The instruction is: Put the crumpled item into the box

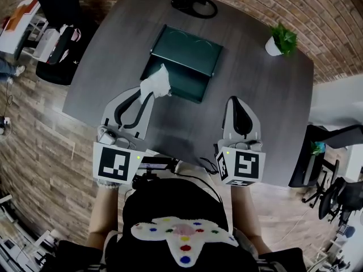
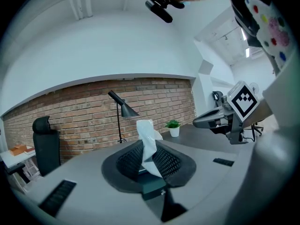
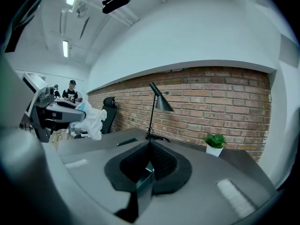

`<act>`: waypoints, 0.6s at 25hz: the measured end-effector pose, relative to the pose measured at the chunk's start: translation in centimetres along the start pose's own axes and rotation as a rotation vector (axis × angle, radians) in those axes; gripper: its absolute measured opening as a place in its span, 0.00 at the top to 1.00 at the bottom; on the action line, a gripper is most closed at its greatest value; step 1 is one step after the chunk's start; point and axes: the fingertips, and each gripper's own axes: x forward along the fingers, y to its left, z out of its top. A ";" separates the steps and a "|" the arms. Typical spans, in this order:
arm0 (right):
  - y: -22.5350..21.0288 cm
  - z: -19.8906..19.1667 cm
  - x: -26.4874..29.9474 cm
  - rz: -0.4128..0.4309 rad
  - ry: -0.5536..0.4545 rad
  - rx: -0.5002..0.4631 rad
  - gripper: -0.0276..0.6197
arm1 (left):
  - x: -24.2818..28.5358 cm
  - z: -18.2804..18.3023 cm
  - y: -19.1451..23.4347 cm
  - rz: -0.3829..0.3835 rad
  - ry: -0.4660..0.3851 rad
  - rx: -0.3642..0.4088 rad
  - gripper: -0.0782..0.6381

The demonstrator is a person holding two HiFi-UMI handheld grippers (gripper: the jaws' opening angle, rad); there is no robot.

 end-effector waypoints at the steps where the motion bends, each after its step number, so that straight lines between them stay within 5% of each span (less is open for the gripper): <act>1: -0.1 0.0 0.0 -0.004 0.002 0.002 0.94 | 0.3 -0.1 0.0 -0.004 -0.001 0.005 0.80; 6: -0.4 -0.3 0.0 -0.024 0.011 0.014 0.94 | 2.4 -1.2 -0.1 -0.033 0.012 0.066 0.80; 15: -0.7 -1.2 0.3 -0.057 0.045 0.029 0.94 | 6.5 -3.9 -0.3 -0.111 0.044 0.038 0.80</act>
